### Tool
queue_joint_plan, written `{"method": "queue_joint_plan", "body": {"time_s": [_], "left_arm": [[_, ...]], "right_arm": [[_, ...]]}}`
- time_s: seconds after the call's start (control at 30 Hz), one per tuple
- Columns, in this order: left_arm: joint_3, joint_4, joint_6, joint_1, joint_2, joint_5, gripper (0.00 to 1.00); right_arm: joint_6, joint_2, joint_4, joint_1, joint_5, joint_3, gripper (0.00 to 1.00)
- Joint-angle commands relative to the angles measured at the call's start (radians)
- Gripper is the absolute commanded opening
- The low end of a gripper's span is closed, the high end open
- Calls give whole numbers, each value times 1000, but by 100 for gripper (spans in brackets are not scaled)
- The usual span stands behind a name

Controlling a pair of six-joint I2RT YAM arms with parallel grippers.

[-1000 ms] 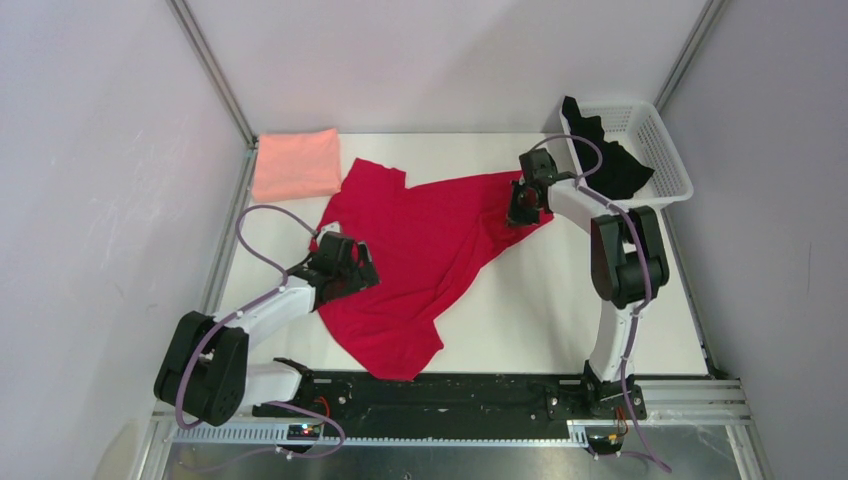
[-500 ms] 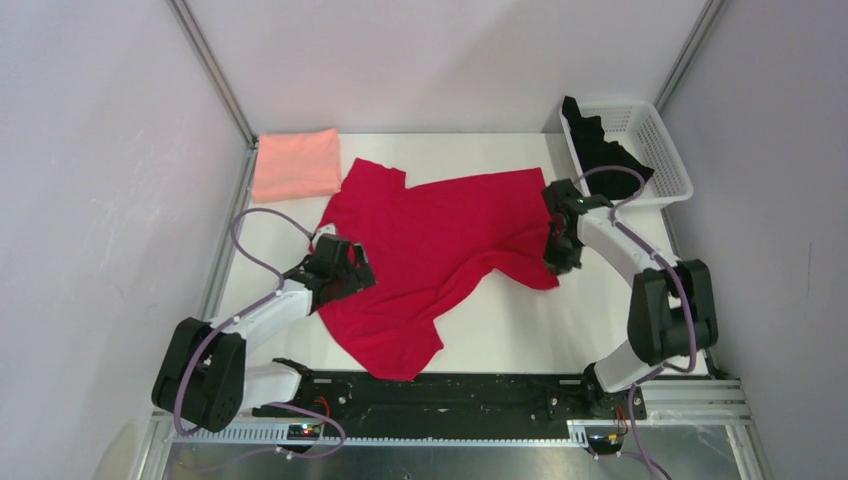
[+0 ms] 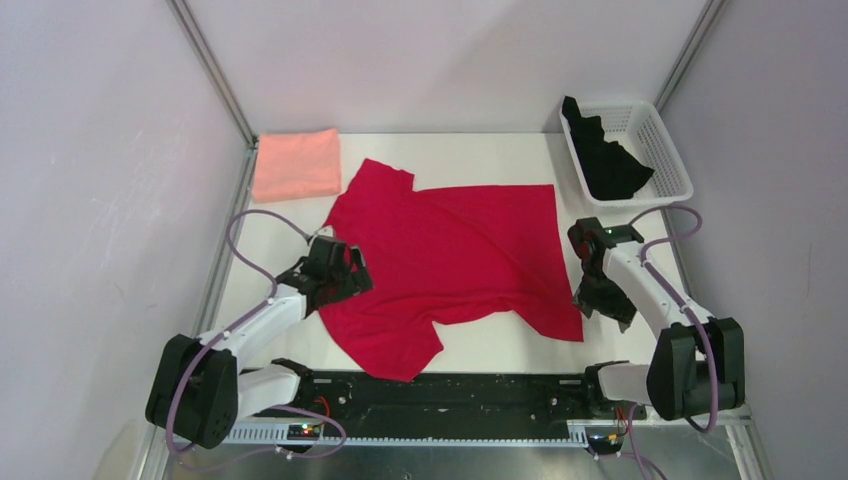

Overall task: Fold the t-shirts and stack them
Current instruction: Flatten out the tshirt

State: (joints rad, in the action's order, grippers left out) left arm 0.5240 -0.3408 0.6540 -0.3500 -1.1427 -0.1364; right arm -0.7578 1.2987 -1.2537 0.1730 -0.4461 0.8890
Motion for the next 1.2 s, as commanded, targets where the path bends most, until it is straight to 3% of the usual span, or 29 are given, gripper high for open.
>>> {"method": "queue_joint_plan", "body": {"time_s": [0.0, 0.03, 0.2, 0.3, 0.37, 0.67, 0.83, 0.93, 1.17], "left_arm": [[90, -14, -44, 8, 27, -34, 100], [101, -14, -47, 8, 28, -32, 100], [213, -4, -78, 7, -31, -39, 100], [298, -2, -103, 10, -127, -47, 100], [343, -1, -120, 18, -203, -55, 100], [491, 9, -156, 95, -533, 60, 100], [609, 6, -167, 149, -680, 110, 100], [694, -4, -173, 188, -755, 124, 100], [945, -101, -243, 244, -926, 294, 100]], "right_arm": [[0, -63, 44, 14, -114, 67, 88], [38, -84, 156, 32, -76, 71, 97], [234, -80, 668, 87, 329, 58, 100], [259, 66, 963, 122, 474, 65, 99], [251, 179, 1025, 117, 512, 113, 100], [211, 504, 1067, 29, 577, 221, 100], [203, 592, 1023, -28, 594, 276, 100], [199, 623, 951, -54, 517, 341, 99], [290, 728, 837, -93, 572, 489, 99]]}}
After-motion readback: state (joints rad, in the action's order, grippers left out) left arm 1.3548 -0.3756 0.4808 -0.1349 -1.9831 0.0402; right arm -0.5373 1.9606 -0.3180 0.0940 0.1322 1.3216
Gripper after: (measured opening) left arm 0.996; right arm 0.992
